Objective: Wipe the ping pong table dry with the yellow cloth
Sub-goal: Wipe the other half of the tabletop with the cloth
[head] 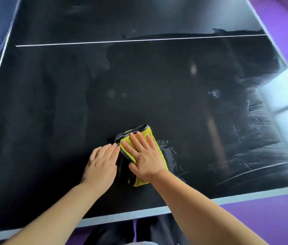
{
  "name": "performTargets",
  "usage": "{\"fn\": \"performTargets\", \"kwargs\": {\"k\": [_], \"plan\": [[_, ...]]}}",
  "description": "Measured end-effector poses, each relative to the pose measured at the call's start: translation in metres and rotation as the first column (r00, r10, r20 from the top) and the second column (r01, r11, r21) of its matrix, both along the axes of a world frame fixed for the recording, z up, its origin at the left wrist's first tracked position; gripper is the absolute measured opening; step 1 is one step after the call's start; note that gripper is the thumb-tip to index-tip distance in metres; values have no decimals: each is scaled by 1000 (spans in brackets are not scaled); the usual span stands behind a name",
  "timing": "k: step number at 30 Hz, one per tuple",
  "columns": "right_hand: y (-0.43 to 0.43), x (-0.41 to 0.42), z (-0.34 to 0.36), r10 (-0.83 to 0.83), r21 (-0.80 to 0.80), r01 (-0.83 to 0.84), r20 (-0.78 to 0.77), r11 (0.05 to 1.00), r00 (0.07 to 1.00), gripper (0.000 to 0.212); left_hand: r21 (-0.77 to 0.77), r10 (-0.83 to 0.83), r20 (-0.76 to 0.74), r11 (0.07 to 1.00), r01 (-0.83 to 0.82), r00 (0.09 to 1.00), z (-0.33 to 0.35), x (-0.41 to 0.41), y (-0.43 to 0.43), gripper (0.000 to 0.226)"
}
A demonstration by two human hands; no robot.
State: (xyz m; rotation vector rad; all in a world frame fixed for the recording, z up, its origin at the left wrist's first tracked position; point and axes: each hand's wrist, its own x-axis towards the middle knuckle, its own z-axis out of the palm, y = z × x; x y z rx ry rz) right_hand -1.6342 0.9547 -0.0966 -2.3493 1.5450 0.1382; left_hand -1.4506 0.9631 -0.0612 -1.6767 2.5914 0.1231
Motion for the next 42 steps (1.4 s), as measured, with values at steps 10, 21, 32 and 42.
{"fn": "performTargets", "kwargs": {"k": [10, 21, 32, 42], "plan": [[-14, -194, 3, -250, 0, 251, -92, 968, 964, 74, 46, -115, 1, 992, 114, 993, -2, -164, -6, 65], [6, -349, -3, -591, -56, 590, -130, 806, 796, 76, -1, -120, -113, 993, 121, 986, -18, -259, 3, 65], [64, -240, 3, -711, 4, 719, -147, 695, 688, 81, -13, -15, -158, 1000, 13, 987, -25, -166, 41, 64], [49, -41, 3, -403, 0, 406, -122, 914, 907, 79, 9, 232, -144, 972, -233, 962, -32, 4, 114, 69]]}}
